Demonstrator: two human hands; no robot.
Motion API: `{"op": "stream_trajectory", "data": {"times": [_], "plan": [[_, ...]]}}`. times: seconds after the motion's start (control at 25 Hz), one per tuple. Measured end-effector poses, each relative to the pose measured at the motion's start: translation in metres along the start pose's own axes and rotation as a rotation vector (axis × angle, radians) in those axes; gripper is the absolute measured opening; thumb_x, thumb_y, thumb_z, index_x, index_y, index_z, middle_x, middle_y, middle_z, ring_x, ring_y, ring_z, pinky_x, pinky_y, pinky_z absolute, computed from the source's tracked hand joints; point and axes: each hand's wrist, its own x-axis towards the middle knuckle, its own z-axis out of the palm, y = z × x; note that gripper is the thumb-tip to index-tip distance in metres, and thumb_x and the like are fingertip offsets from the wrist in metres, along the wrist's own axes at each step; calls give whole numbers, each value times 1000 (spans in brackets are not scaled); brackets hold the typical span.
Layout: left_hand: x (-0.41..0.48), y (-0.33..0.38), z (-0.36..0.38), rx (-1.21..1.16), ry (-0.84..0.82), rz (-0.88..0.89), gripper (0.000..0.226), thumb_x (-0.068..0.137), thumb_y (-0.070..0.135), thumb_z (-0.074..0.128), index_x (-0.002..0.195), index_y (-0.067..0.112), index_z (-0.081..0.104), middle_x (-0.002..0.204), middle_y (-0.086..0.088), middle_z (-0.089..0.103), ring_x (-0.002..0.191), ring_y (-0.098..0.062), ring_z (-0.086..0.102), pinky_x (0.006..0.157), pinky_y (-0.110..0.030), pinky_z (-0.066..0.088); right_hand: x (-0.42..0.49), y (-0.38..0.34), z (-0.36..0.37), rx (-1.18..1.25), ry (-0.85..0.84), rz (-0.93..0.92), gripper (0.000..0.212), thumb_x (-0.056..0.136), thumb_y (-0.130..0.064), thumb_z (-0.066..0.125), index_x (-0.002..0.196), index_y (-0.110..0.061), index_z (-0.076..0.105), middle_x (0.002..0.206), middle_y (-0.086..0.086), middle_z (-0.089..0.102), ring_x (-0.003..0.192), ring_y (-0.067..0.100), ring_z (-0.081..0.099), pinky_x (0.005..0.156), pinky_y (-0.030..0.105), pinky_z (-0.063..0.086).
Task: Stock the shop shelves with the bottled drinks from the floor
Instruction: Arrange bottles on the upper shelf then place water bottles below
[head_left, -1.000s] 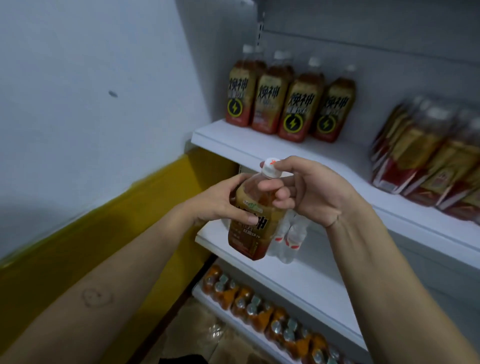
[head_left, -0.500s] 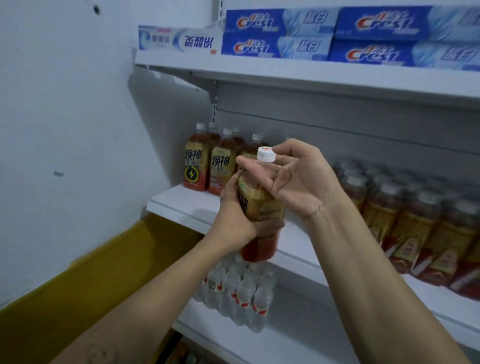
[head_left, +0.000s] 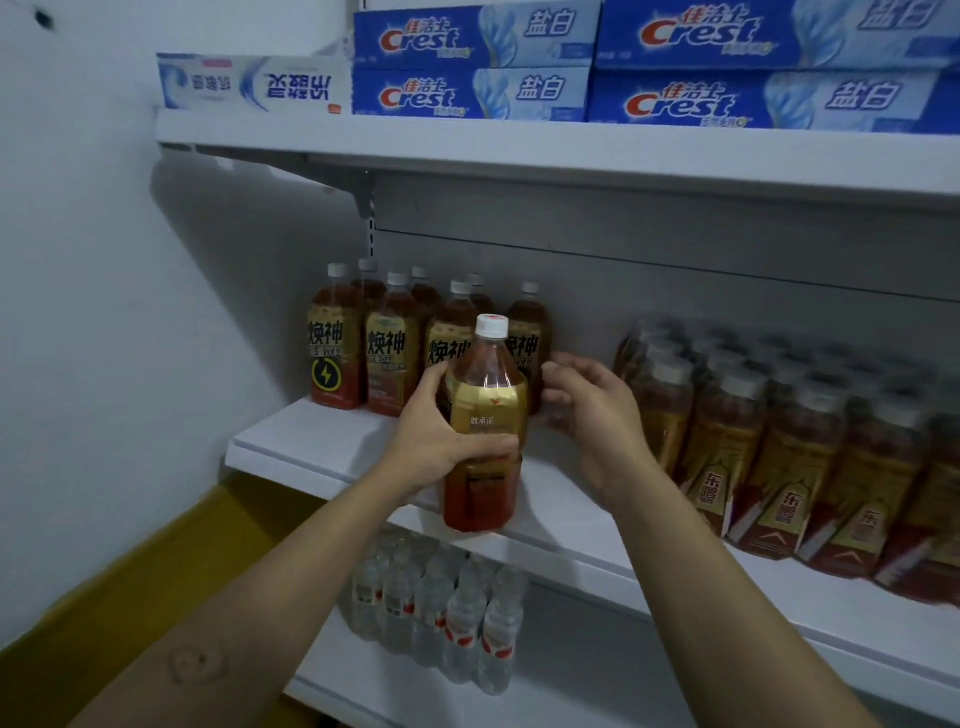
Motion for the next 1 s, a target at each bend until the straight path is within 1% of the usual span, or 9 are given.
{"op": "stream_trajectory", "data": {"times": [0.12,0.2,0.28,0.4,0.52,0.64,0.76,0.84,1.0], "plan": [[20,-9,0,-24,-89,-5,115,35,45,97,135,34,41,121,4,65,112,-16,63,98,-47,50,10,24,2,-79,14,-9,28,90,-34,67,115,-22,64,109,-1,69,99,14,66,89,32,52],[34,-15,0,-48,-193,4,111,40,36,98,136,35,42,121,1,66,112,-19,64,97,-46,51,19,39,8,-80,-27,51,39,90,-49,61,121,-26,64,115,-3,70,109,15,64,99,37,49],[46,-15,-8,-74,-328,-20,99,49,23,96,133,39,45,120,1,67,112,-19,65,95,-42,53,27,50,14,-13,-85,95,55,85,-60,56,126,-24,63,117,-1,71,112,18,65,98,36,50],[55,-13,-30,26,-466,-54,72,64,22,86,122,46,50,118,8,68,113,-10,63,101,-37,49,34,62,17,25,-115,53,60,80,-53,61,127,-16,60,117,5,72,110,20,67,87,28,54],[57,-24,-41,144,-327,23,51,79,20,78,115,47,54,118,13,64,109,-7,60,91,-39,55,40,67,15,-117,-127,-72,58,76,-39,77,126,-18,57,116,-1,70,107,12,67,78,18,54],[53,-42,-36,67,-60,-10,39,91,6,63,122,29,59,104,5,63,100,-20,66,77,-45,59,50,73,11,-255,-102,-85,62,72,-21,83,125,-24,51,112,-8,68,101,6,67,74,14,54],[42,-50,-30,24,-122,-38,44,96,5,55,134,27,50,111,14,62,106,3,62,83,-15,50,60,86,7,-485,-244,43,73,65,-28,92,127,-21,55,116,-5,69,109,14,65,87,23,55],[38,-49,-28,-29,-231,-56,49,90,10,66,131,30,48,117,15,60,101,14,59,80,-8,48,64,91,7,-563,-234,85,73,56,-25,95,122,-22,61,110,-5,72,106,15,67,92,33,55],[60,-53,-15,181,-215,-46,58,81,44,73,135,35,52,127,5,58,115,-12,57,101,-38,49,70,89,11,-637,-4,-3,53,52,-16,97,95,-27,67,92,-11,74,87,7,69,79,29,56]]}}
